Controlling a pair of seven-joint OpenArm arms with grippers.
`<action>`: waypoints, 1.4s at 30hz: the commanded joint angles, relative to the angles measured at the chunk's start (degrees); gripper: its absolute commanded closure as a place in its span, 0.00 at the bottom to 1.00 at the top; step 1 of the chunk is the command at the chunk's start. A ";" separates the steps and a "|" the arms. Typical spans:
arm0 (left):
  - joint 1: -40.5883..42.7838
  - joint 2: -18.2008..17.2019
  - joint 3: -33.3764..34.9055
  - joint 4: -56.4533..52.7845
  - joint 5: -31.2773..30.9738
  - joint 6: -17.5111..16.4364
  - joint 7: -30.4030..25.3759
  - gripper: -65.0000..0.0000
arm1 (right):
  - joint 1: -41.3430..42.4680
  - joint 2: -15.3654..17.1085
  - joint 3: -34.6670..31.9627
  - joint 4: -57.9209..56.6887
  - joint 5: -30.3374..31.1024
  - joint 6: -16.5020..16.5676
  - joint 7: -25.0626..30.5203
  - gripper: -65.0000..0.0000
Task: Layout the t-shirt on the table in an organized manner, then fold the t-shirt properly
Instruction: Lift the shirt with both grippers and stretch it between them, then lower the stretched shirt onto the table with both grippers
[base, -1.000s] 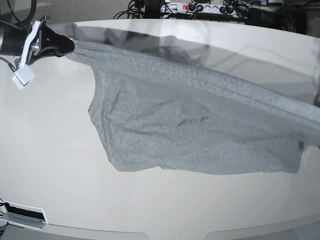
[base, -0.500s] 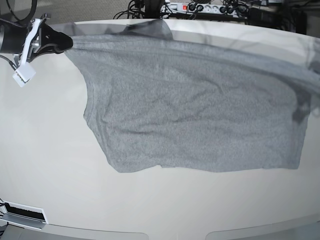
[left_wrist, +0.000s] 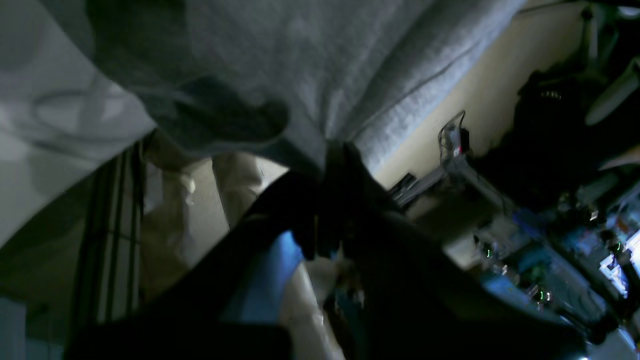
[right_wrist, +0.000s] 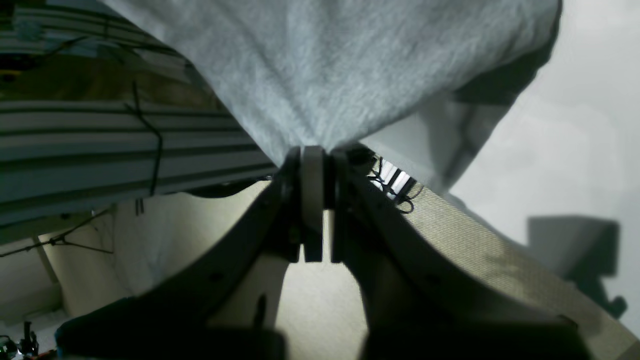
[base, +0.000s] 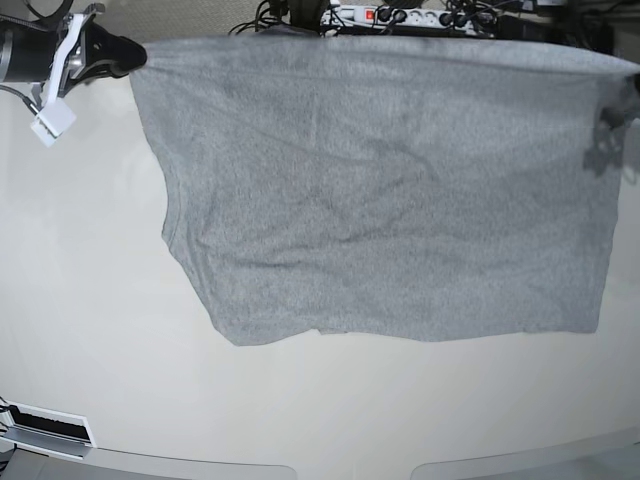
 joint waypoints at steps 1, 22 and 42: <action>-0.04 -2.75 -0.85 0.22 -0.32 -0.36 0.60 1.00 | -0.09 0.87 0.57 0.72 1.44 0.30 0.44 1.00; 8.28 -3.63 -0.83 0.22 -0.32 -0.36 0.60 1.00 | -2.84 0.90 0.52 0.72 -2.05 0.30 0.44 1.00; -0.66 0.66 -0.85 0.22 -0.32 -0.36 0.60 1.00 | -1.88 0.85 0.50 0.72 -5.01 0.30 0.44 1.00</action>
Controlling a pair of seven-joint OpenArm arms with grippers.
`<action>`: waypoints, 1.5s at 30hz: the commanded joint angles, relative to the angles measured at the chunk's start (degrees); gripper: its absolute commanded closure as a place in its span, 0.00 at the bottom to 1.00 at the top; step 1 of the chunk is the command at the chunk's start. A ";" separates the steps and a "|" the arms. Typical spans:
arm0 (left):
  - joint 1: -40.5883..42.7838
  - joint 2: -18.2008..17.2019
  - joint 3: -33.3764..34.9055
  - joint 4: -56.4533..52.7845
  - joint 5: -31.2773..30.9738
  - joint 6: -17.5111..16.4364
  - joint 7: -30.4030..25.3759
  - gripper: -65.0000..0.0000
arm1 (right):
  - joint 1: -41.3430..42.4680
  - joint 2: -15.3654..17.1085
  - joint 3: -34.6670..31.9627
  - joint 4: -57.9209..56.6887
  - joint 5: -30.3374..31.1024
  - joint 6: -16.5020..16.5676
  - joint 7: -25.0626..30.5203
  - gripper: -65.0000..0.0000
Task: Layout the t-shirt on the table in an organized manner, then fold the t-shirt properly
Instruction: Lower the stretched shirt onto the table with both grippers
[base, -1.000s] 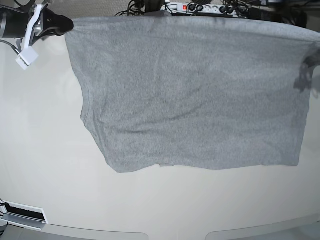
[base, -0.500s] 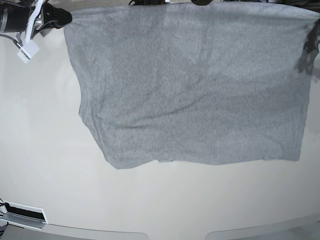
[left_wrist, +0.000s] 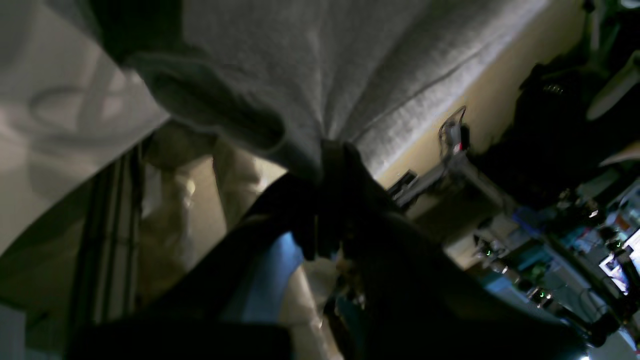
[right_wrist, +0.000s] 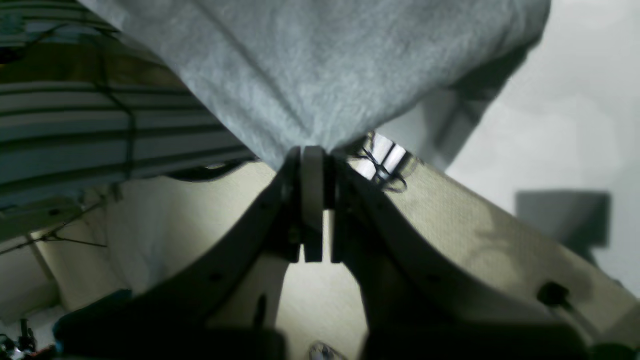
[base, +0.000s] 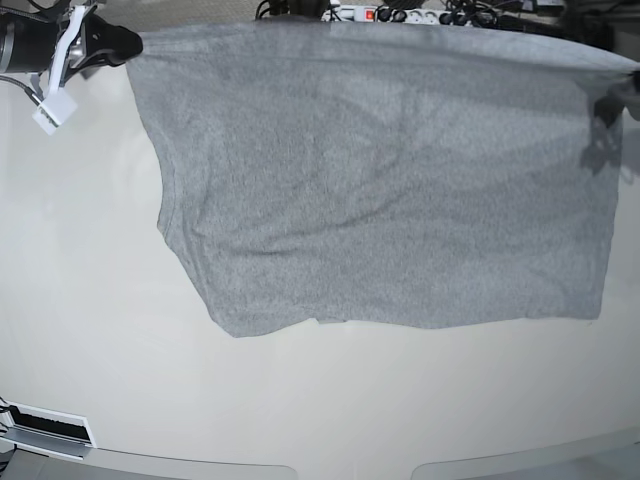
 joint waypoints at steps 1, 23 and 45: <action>-0.90 -1.36 -0.55 0.20 -0.29 -0.32 0.65 1.00 | 0.04 0.85 0.48 0.70 -1.11 0.30 0.40 1.00; -5.22 -9.68 -0.55 0.20 0.37 -0.32 0.65 1.00 | 0.50 0.85 0.46 0.70 -10.51 0.30 11.17 1.00; -5.22 -9.66 -0.52 0.15 -0.29 -0.32 0.65 1.00 | 7.96 0.72 -11.37 0.70 -15.98 0.30 11.21 1.00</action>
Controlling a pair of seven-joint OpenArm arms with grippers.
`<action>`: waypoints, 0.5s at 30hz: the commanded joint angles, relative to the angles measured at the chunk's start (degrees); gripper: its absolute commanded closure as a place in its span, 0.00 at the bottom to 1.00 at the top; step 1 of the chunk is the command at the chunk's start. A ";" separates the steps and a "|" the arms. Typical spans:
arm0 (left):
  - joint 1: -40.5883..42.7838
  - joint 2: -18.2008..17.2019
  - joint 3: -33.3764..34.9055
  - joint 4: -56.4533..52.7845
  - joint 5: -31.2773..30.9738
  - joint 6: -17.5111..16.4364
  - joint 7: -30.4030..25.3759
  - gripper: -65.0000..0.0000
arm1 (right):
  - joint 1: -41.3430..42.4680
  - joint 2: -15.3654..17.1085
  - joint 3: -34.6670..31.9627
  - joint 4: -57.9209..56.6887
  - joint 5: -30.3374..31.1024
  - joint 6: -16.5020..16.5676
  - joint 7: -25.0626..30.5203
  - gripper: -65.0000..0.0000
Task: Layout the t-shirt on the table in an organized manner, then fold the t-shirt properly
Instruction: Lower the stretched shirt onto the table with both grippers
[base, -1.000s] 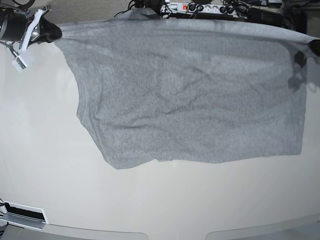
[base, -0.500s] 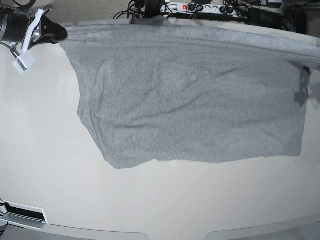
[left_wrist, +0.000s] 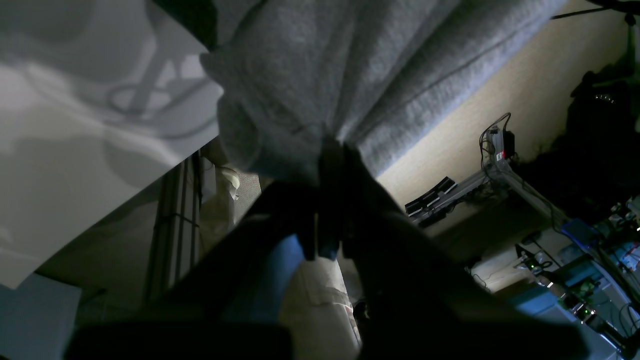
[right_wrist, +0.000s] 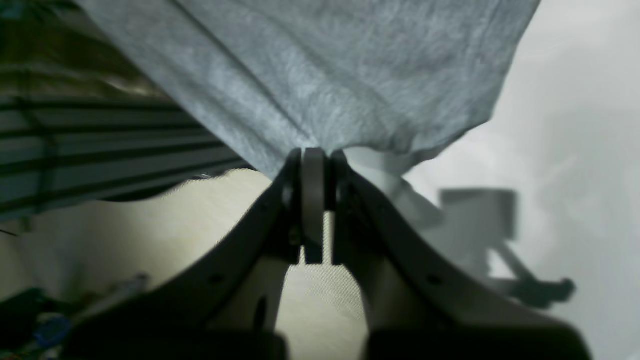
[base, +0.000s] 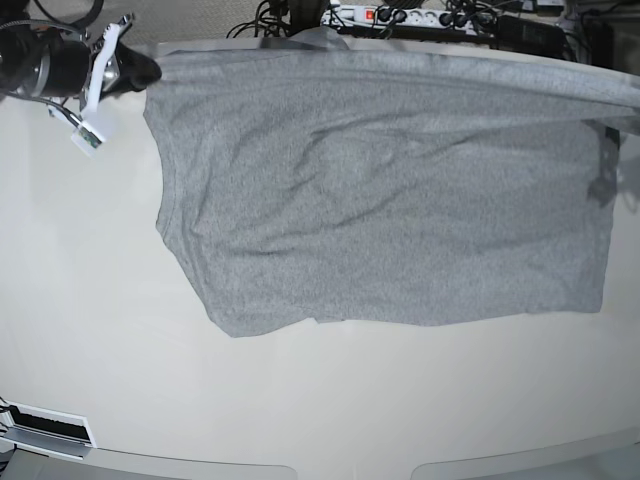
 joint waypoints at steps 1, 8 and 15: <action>-0.52 -1.75 -0.76 0.13 0.10 -0.30 0.67 1.00 | 0.92 0.83 -0.04 0.70 0.04 0.10 1.42 1.00; -0.70 2.08 -0.76 0.13 0.10 -0.30 0.67 1.00 | 2.58 0.87 -0.15 0.70 -5.09 0.10 1.18 1.00; -0.68 5.62 -0.76 0.13 1.38 -0.30 0.67 1.00 | 2.60 0.83 -0.15 0.70 -6.16 0.10 3.67 1.00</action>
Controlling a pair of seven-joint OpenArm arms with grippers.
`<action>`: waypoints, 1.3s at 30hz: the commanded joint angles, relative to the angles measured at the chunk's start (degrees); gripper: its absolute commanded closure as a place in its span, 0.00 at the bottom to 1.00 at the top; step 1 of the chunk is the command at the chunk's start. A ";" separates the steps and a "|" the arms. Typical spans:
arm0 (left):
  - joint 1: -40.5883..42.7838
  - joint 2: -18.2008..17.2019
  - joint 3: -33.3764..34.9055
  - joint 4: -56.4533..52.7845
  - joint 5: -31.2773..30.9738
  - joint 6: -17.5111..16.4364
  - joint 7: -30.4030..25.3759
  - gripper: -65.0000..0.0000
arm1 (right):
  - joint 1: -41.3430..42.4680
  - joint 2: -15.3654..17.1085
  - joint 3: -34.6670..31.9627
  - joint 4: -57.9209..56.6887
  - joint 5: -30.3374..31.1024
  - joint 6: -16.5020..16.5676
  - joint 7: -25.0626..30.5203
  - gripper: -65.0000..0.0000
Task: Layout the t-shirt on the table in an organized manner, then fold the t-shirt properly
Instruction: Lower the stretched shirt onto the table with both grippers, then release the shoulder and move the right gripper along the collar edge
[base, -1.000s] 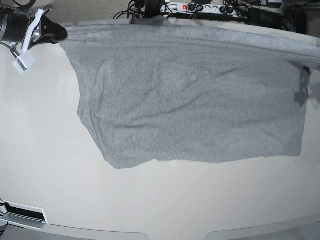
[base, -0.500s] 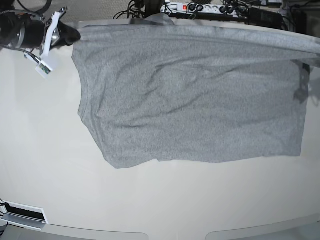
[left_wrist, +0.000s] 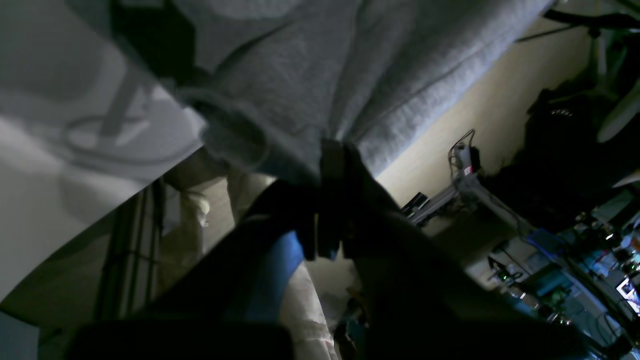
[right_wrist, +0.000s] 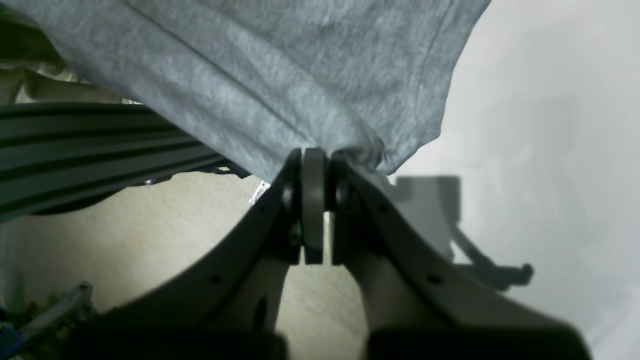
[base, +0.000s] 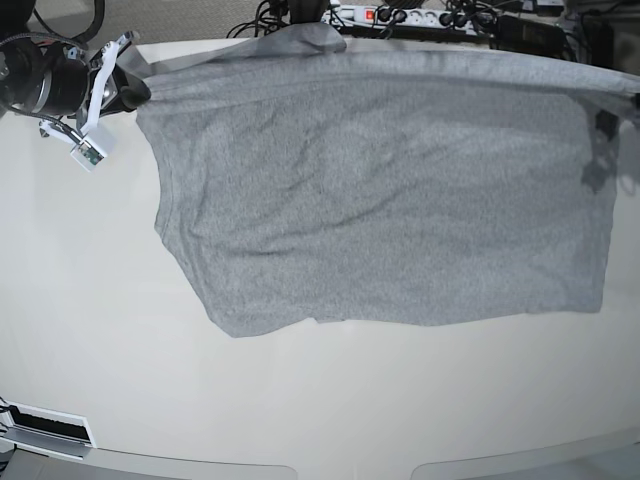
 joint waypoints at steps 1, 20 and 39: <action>-0.52 -1.95 -0.74 0.15 1.20 -0.30 0.52 1.00 | 0.17 0.83 0.44 0.70 0.79 0.12 1.77 1.00; -0.66 -1.88 -0.74 0.17 21.33 -0.30 -20.81 1.00 | 2.10 0.81 0.44 0.63 -0.79 0.12 8.66 1.00; -7.48 5.49 -0.74 0.15 31.28 -0.30 -30.62 0.95 | 4.37 -1.40 0.44 0.61 -0.92 0.12 8.98 1.00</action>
